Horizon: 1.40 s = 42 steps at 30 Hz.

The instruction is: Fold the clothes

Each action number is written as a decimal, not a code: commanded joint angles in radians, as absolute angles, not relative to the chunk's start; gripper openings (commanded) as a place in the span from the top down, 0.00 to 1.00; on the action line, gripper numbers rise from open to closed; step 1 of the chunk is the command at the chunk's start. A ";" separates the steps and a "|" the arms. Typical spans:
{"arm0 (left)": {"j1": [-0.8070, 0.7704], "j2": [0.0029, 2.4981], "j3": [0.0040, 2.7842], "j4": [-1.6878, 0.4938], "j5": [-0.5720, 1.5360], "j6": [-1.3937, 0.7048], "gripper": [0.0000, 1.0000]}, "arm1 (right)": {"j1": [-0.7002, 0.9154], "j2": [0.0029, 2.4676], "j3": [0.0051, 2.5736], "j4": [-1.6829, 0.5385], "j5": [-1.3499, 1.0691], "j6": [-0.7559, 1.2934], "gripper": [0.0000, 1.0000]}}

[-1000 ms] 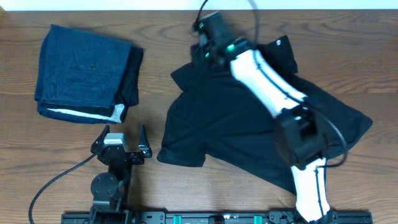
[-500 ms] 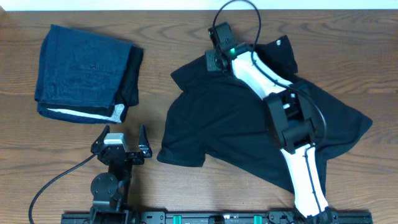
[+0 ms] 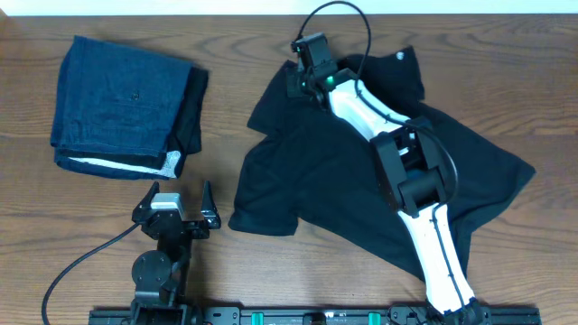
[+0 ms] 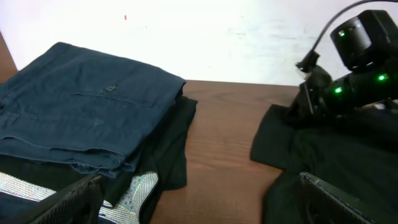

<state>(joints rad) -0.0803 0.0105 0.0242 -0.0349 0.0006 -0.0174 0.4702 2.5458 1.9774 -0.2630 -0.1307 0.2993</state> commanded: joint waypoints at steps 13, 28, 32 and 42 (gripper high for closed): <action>-0.080 0.004 0.004 -0.071 -0.008 0.000 0.02 | 0.474 2.463 2.080 -0.331 -0.214 0.208 0.75; -0.080 0.004 0.004 -0.071 -0.008 0.000 0.02 | 0.581 2.351 2.078 -0.863 -0.255 0.257 0.99; -0.080 0.004 0.004 -0.071 -0.008 0.000 0.02 | 0.628 2.409 2.078 -0.899 -0.208 0.258 0.98; -0.080 0.004 0.004 -0.071 -0.008 0.000 0.02 | 0.683 2.505 2.078 -0.875 -0.207 0.279 0.98</action>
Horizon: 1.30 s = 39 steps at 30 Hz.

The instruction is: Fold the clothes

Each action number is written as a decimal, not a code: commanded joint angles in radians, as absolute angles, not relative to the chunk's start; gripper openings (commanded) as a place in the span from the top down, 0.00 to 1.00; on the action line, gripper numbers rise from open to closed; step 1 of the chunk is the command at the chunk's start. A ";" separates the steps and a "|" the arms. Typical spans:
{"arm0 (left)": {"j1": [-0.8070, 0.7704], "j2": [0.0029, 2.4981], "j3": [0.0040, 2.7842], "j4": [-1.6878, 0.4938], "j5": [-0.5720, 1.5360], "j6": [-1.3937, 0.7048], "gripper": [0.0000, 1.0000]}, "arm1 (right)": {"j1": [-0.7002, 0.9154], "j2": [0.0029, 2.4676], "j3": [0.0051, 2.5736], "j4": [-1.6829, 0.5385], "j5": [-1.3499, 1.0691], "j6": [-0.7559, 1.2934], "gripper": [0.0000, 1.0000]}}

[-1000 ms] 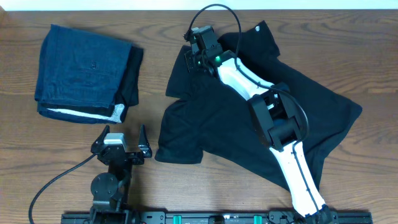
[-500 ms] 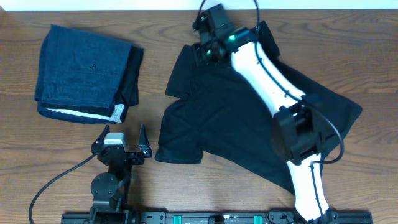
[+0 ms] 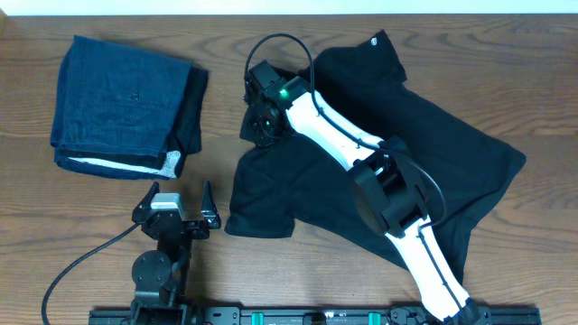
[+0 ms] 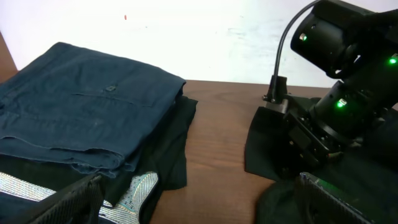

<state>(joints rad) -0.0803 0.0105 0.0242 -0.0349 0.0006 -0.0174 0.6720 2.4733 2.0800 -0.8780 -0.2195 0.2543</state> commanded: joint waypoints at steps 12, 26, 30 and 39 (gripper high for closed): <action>-0.080 0.004 0.004 -0.071 -0.008 0.000 0.02 | 0.749 2.520 2.078 -0.663 -0.393 0.329 0.98; -0.080 0.004 0.004 -0.071 -0.008 0.000 0.02 | 0.699 2.409 2.100 -0.629 -0.321 0.328 0.99; -0.080 0.004 0.004 -0.071 -0.008 0.000 0.02 | 0.695 2.398 2.100 -0.722 -0.173 0.329 0.99; -0.080 0.004 0.004 -0.071 -0.008 0.000 0.02 | 0.712 2.454 2.092 -0.788 0.019 0.342 0.99</action>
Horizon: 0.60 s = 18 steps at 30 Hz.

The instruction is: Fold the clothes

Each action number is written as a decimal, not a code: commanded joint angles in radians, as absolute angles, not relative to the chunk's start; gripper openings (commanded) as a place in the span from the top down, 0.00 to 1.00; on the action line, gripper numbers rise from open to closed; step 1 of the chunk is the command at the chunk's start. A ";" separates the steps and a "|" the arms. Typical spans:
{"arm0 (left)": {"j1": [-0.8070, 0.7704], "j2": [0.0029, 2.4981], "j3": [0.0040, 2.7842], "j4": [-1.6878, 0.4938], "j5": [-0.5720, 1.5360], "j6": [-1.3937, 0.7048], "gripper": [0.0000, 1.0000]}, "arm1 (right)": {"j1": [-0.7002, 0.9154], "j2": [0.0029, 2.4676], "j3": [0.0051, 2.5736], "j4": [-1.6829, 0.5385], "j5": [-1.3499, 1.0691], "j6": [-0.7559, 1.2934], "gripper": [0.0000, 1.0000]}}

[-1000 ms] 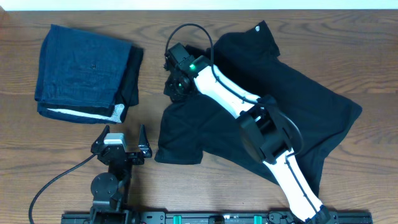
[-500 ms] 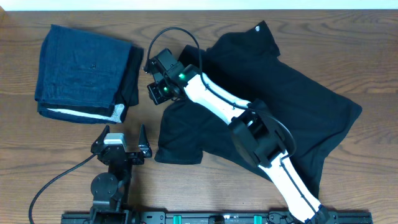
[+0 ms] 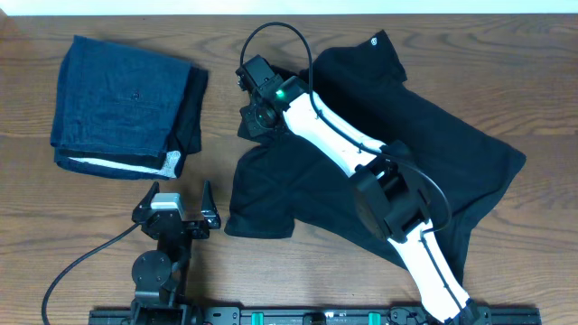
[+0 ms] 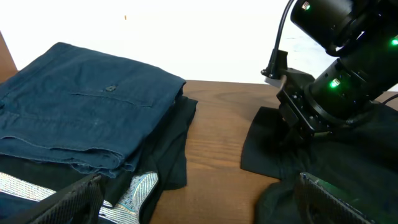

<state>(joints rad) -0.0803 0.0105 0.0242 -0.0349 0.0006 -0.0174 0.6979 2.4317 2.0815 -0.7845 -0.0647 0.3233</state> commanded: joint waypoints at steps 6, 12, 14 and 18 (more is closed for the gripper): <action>-0.080 0.004 0.004 -0.071 -0.008 0.000 0.02 | 0.722 2.493 2.092 -0.798 0.011 0.363 0.99; -0.080 0.004 0.004 -0.071 -0.008 0.000 0.02 | 0.758 2.514 2.088 -0.803 -0.015 0.379 0.99; -0.080 0.004 0.004 -0.071 -0.008 0.000 0.02 | 0.770 2.521 2.088 -0.796 -0.015 0.389 0.99; -0.080 0.004 0.004 -0.071 -0.008 0.000 0.02 | 0.791 2.532 2.086 -0.776 -0.015 0.401 0.99</action>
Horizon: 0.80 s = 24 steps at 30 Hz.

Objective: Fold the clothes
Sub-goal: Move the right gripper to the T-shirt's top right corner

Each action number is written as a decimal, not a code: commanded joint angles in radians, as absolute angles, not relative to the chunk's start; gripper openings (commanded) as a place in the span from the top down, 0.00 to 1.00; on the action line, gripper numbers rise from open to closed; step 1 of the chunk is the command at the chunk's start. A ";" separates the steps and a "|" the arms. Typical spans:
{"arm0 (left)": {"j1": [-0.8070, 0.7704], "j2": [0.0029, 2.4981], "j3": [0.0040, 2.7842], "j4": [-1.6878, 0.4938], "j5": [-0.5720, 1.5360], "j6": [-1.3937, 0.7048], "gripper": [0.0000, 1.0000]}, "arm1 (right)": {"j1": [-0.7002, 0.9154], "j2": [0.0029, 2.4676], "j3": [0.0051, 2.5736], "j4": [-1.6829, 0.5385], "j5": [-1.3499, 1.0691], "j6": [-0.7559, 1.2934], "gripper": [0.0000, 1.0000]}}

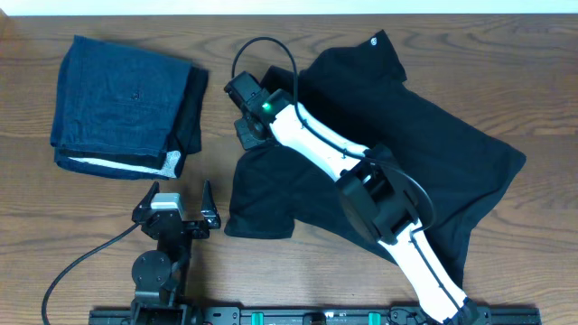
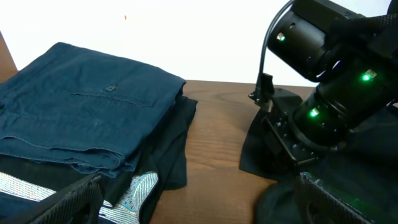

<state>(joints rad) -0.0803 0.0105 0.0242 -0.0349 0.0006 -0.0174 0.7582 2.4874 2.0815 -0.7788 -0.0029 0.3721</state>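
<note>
A black T-shirt (image 1: 433, 135) lies spread and rumpled on the right half of the table. My right arm reaches across it. The right gripper (image 1: 246, 129) points down into the shirt's left edge and looks shut on the fabric; its fingertips are hidden under the wrist. In the left wrist view that gripper (image 2: 283, 134) presses into the black cloth (image 2: 354, 174). My left gripper (image 1: 176, 200) sits open near the front edge, nothing between its fingers (image 2: 68, 199).
A folded stack (image 1: 122, 95) of blue jeans on a dark garment with a striped lining (image 2: 137, 186) lies at the back left. A strip of bare wooden table (image 1: 217, 171) separates it from the shirt. A black cable loops over the right wrist.
My right gripper has shifted a little further left and toward the front along the shirt's left edge, and the fabric there came with it. The left arm and the folded stack are unchanged.
My right gripper was first at the shirt's upper middle, with the shirt bunched there. Then it was at the left edge, and the shirt lay flatter with its collar at the back. Since then it has crept further left with that edge.
</note>
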 commanded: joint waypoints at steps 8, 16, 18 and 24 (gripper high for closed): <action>-0.080 0.004 0.004 -0.071 -0.008 0.000 0.02 | 0.821 2.533 2.086 -0.727 -0.023 0.405 0.99; -0.080 0.004 0.004 -0.071 -0.008 0.000 0.02 | 0.803 2.532 2.088 -0.577 -0.245 0.403 0.92; -0.080 0.004 0.004 -0.071 -0.008 0.000 0.02 | 0.789 2.523 2.097 -0.560 -0.244 0.371 0.88; -0.080 0.004 0.004 -0.071 -0.008 0.000 0.02 | 0.712 2.393 2.167 -0.638 -0.237 0.233 0.78</action>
